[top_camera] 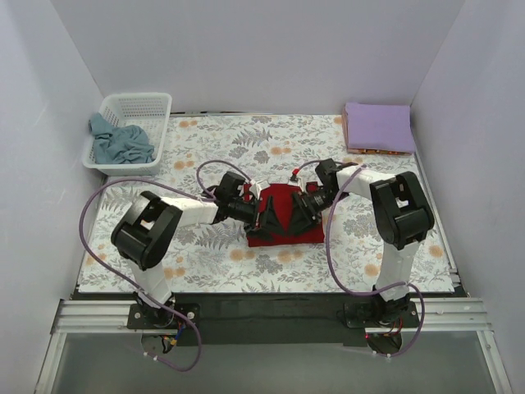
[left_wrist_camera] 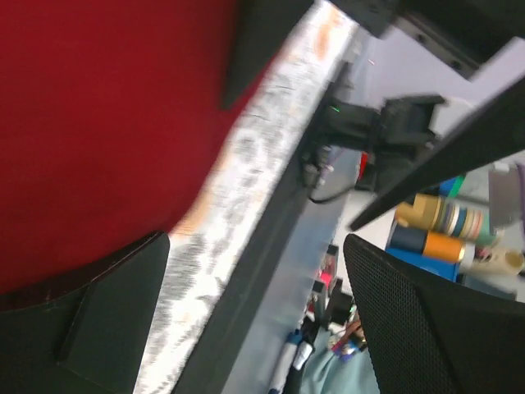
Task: Fold and stack the t-shirts
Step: Fold the tshirt
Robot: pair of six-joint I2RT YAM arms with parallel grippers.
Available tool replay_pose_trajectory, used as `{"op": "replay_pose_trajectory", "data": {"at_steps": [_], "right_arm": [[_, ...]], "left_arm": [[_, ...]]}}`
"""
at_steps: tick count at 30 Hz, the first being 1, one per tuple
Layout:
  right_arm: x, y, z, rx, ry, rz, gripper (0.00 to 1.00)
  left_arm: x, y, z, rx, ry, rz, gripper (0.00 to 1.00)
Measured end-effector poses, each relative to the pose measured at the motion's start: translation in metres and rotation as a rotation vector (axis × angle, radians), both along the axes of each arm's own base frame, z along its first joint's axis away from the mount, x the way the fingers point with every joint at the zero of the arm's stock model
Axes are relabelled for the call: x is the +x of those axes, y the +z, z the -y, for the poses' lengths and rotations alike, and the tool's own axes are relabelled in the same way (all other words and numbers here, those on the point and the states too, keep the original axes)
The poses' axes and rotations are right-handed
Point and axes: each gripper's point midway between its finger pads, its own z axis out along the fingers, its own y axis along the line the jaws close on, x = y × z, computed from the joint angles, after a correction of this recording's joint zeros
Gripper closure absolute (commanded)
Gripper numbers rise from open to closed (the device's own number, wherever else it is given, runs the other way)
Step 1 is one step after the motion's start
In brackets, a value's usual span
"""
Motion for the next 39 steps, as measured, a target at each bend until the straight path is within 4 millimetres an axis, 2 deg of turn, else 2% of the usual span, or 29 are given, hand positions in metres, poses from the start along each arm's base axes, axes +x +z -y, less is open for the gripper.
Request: {"op": "replay_pose_trajectory", "data": {"at_steps": [3, 4, 10, 14, 20, 21, 24, 27, 30, 32, 35, 39], "right_arm": [[-0.001, -0.024, 0.011, -0.018, -0.045, -0.1, 0.02], [-0.002, -0.025, 0.014, 0.004, -0.066, -0.145, 0.02], [0.004, -0.025, 0.034, 0.062, -0.169, -0.233, 0.02], [0.004, -0.025, 0.044, 0.089, -0.194, -0.231, 0.02], [-0.006, -0.023, 0.057, 0.043, -0.153, -0.154, 0.02], [-0.007, -0.022, 0.06, 0.027, -0.14, -0.13, 0.02], [-0.005, -0.011, 0.069, -0.015, -0.105, -0.051, 0.02], [0.021, 0.012, 0.067, -0.007, -0.092, 0.064, 0.02], [0.068, 0.039, 0.059, 0.03, -0.106, 0.209, 0.02], [0.098, 0.051, 0.052, 0.057, -0.123, 0.269, 0.02], [0.131, 0.045, 0.044, 0.077, -0.147, 0.285, 0.02], [0.155, 0.002, 0.04, 0.054, -0.182, 0.2, 0.02]], "left_arm": [[0.005, -0.033, -0.013, 0.051, 0.057, -0.105, 0.13], [0.007, -0.034, -0.017, 0.031, 0.061, -0.144, 0.13], [0.025, -0.033, -0.041, -0.019, 0.121, -0.174, 0.12], [0.028, -0.033, -0.048, -0.029, 0.137, -0.175, 0.12], [0.025, -0.028, -0.056, -0.029, 0.14, -0.125, 0.12], [0.024, -0.026, -0.058, -0.022, 0.141, -0.111, 0.08], [0.025, -0.011, -0.064, -0.004, 0.146, -0.02, 0.05], [0.042, 0.018, -0.062, -0.022, 0.14, 0.123, 0.05], [0.084, 0.054, -0.05, -0.055, 0.146, 0.275, 0.05], [0.115, 0.07, -0.039, -0.073, 0.154, 0.339, 0.05], [0.147, 0.061, -0.03, -0.066, 0.18, 0.359, 0.05], [0.173, 0.01, -0.028, -0.014, 0.225, 0.263, 0.06]]}}
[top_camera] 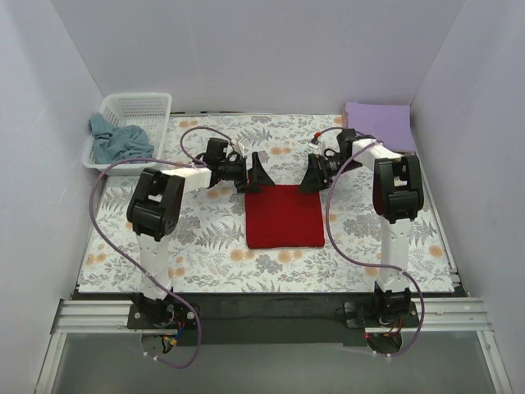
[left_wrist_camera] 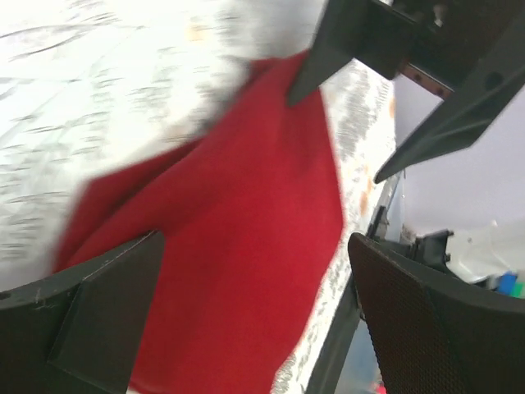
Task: Fold and stack the t-shirts
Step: Fold the tshirt, then neatly place the folded tshirt to the corner
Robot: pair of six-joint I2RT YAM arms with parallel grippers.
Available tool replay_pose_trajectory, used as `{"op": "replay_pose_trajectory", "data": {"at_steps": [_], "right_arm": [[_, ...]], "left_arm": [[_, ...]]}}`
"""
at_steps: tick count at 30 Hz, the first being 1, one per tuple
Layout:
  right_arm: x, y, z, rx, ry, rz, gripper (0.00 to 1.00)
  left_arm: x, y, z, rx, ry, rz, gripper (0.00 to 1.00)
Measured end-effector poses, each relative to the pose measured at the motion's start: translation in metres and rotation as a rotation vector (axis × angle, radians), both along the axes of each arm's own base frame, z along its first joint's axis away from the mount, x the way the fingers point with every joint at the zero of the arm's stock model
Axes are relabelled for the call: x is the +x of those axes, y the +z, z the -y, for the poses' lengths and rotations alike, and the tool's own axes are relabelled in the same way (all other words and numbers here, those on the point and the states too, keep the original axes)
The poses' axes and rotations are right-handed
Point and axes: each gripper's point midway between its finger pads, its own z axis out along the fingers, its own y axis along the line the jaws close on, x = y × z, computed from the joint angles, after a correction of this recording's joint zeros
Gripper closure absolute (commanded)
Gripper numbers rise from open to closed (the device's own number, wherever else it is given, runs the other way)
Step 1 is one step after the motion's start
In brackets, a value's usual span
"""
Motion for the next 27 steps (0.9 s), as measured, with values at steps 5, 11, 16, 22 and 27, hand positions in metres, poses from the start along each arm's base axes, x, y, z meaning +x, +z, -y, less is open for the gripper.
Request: {"op": "replay_pose_trajectory", "data": {"at_steps": [5, 11, 16, 22, 27], "right_arm": [[0.014, -0.025, 0.001, 0.037, -0.065, -0.126, 0.02], [0.027, -0.023, 0.003, 0.028, -0.097, -0.118, 0.02], [0.045, 0.003, 0.016, -0.098, -0.139, 0.057, 0.02], [0.064, 0.131, 0.041, -0.2, -0.251, 0.542, 0.02], [0.05, 0.215, 0.064, -0.257, -0.347, 0.855, 0.02]], "left_arm": [[0.025, -0.035, -0.015, -0.024, 0.053, -0.116, 0.05], [0.05, -0.033, -0.038, -0.013, 0.095, -0.086, 0.04], [0.052, -0.008, -0.056, 0.092, 0.112, 0.077, 0.04], [0.043, 0.111, -0.057, 0.24, 0.079, 0.641, 0.04], [-0.017, 0.165, -0.01, 0.289, -0.11, 1.05, 0.04]]}}
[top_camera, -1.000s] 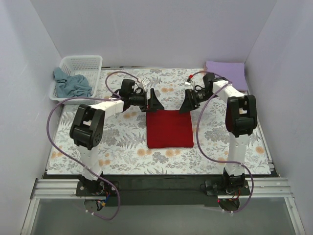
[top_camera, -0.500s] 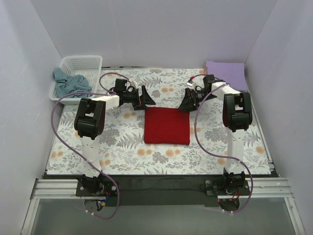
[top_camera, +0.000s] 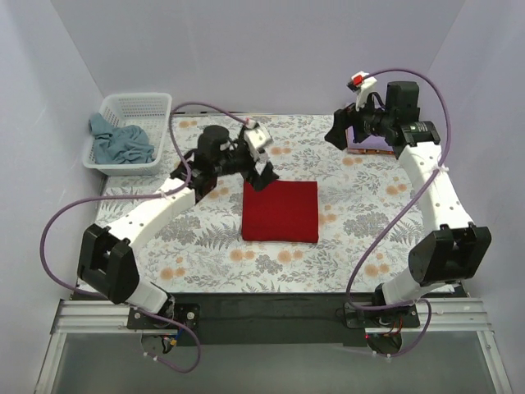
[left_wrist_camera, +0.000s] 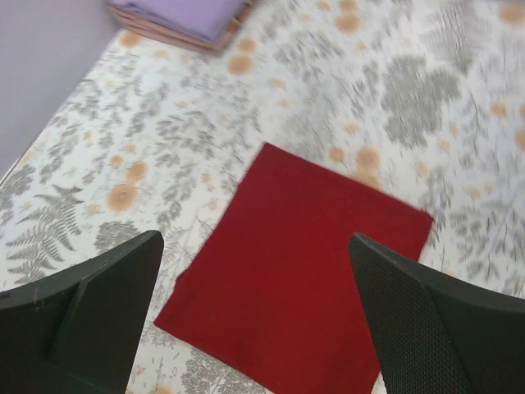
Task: Fold and stack the t-shirts
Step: Neatly place the folded tshirt to the corner
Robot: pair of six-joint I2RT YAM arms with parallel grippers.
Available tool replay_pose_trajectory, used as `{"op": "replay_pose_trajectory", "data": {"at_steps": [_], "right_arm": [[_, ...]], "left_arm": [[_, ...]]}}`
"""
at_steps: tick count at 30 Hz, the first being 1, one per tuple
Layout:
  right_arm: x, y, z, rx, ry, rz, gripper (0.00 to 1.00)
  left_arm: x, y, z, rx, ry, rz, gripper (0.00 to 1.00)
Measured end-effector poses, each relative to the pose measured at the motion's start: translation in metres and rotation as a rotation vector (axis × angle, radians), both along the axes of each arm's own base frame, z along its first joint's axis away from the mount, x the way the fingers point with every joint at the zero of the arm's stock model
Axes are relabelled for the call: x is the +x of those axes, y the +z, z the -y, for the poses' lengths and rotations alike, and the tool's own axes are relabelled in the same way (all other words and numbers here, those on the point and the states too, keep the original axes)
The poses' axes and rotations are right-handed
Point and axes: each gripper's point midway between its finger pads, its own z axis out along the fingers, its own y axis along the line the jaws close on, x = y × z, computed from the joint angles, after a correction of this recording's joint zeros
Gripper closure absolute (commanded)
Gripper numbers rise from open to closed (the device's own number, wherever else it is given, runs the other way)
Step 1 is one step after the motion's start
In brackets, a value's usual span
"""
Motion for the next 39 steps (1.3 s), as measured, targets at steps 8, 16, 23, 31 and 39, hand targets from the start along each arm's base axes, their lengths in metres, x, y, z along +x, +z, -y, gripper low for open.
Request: {"op": "replay_pose_trajectory", "data": {"at_steps": [8, 16, 23, 31, 39], "right_arm": [[-0.014, -0.097, 0.046, -0.136, -0.233, -0.229, 0.02], [-0.082, -0.19, 0.074, -0.051, -0.316, -0.603, 0.02], [-0.119, -0.208, 0.064, 0.102, -0.288, -0.747, 0.02], [-0.154, -0.227, 0.046, 0.225, -0.272, -0.852, 0.02], [-0.179, -0.251, 0.023, 0.436, -0.303, -0.969, 0.02]], "left_arm": [[-0.117, -0.126, 0.072, 0.375, -0.366, 0.102, 0.04], [-0.167, -0.21, 0.094, 0.563, -0.465, 0.193, 0.2], [-0.164, -0.218, 0.117, 0.567, -0.463, 0.319, 0.36], [-0.153, -0.226, 0.131, 0.561, -0.453, 0.385, 0.68], [-0.141, -0.231, 0.138, 0.546, -0.426, 0.399, 1.0]]}}
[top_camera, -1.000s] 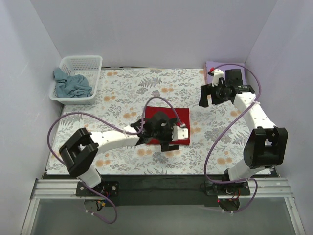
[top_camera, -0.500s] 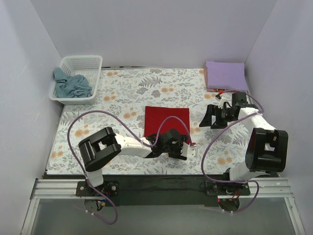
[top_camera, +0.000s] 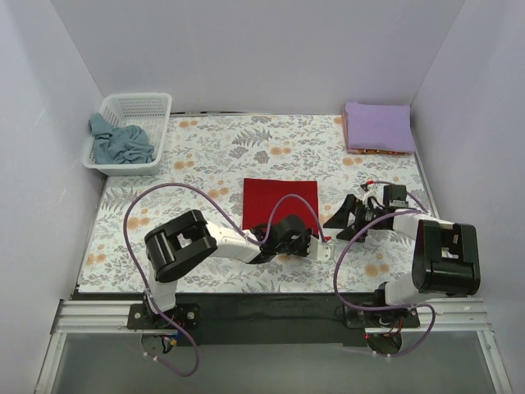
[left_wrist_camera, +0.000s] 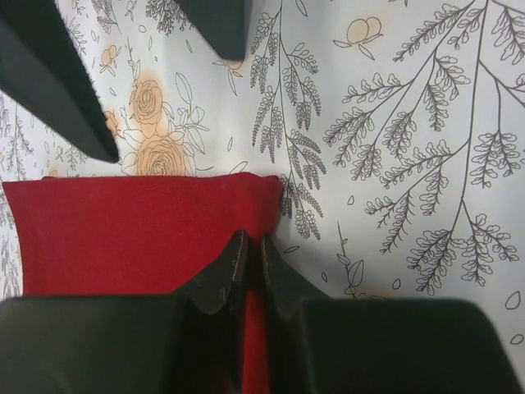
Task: Fold and stack the t-shirts
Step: Neatly place the folded tshirt to the corner
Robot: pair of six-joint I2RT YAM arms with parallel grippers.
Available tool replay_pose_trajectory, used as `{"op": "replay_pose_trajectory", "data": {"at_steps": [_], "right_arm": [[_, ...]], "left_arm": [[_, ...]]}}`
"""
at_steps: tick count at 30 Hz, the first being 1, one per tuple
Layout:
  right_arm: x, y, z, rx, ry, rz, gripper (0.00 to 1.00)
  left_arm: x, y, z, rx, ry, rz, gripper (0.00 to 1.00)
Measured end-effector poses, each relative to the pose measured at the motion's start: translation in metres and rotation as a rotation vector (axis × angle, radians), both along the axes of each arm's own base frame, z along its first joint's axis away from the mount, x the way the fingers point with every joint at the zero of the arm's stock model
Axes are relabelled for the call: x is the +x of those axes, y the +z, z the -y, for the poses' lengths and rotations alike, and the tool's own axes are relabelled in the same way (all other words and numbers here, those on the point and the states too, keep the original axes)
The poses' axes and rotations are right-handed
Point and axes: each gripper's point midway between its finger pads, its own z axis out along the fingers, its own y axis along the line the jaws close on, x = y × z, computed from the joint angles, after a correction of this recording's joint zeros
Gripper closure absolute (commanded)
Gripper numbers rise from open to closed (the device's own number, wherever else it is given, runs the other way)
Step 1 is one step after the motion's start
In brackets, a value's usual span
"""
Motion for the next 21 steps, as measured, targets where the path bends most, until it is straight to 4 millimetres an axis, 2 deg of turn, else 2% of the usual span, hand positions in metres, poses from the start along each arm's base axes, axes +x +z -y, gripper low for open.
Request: {"op": "replay_pose_trajectory", "data": {"at_steps": [5, 10, 13, 18, 21], "right_arm": [[0.019, 0.002, -0.01, 0.081, -0.071, 0.001, 0.02], [0.022, 0.003, -0.029, 0.131, -0.107, -0.006, 0.02], [0.026, 0.003, -0.04, 0.142, -0.11, -0.01, 0.02], [0.036, 0.004, -0.047, 0.157, -0.163, -0.034, 0.02], [0.042, 0.003, -0.051, 0.156, -0.192, -0.034, 0.15]], "left_arm": [[0.001, 0.002, 0.0, -0.025, 0.006, -0.048, 1.0], [0.003, 0.009, 0.001, -0.053, 0.024, -0.093, 1.0], [0.006, 0.019, 0.004, -0.083, 0.041, -0.112, 1.0], [0.011, 0.038, 0.009, -0.133, 0.055, -0.12, 1.0], [0.013, 0.044, 0.011, -0.15, 0.063, -0.127, 1.0]]}}
